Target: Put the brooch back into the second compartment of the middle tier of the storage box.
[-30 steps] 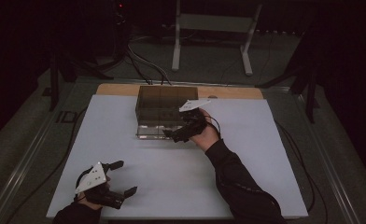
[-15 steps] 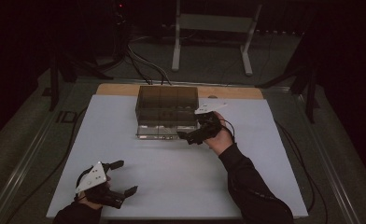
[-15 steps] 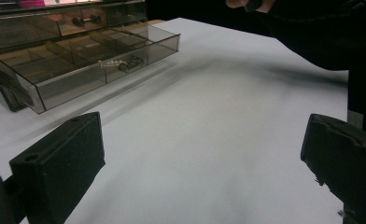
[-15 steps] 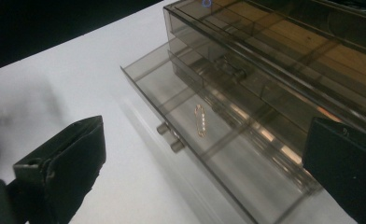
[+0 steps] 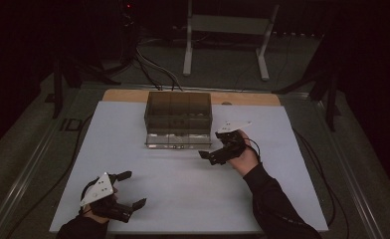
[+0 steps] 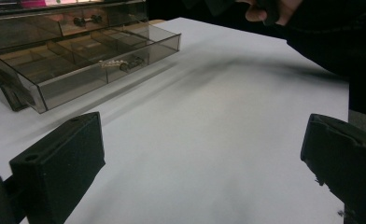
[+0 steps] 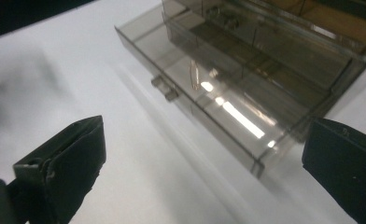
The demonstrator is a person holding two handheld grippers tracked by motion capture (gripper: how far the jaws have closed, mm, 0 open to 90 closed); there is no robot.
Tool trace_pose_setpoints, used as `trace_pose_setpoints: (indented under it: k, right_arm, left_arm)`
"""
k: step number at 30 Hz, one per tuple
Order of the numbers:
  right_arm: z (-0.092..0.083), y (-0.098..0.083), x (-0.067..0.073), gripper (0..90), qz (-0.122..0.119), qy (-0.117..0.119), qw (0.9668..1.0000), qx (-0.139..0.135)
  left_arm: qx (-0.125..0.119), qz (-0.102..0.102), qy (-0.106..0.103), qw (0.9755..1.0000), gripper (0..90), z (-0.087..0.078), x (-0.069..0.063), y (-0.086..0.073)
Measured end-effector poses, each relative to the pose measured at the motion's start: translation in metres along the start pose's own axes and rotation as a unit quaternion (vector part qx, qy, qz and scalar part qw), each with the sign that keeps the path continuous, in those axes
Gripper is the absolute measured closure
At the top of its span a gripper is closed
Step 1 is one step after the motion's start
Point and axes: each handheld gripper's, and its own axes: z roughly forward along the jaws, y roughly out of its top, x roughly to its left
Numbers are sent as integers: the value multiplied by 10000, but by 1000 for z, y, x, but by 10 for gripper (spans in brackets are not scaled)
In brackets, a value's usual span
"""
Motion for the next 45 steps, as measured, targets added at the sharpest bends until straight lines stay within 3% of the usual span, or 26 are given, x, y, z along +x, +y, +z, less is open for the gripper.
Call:
trace_pose_setpoints:
  k: [12,14,18,32,45]
  right_arm:
    - [-6,-31,3,0,35,-9,10000,37]
    - [-8,-41,2,0,155,97,9998,-5]
    - [-12,-53,3,0,166,76,9998,2]
    - [-38,-91,7,0,186,-128,9996,-168]
    - [-75,-119,7,0,285,-295,9987,-314]
  left_arm:
    - [-5,-7,7,10000,3,-1,0,0]
    - [16,10,-7,10000,3,0,0,0]
    - [20,21,-21,10000,3,0,-1,0]
    - [39,39,-11,10000,3,0,-1,0]
    - [-4,-9,-6,10000,3,-1,0,0]
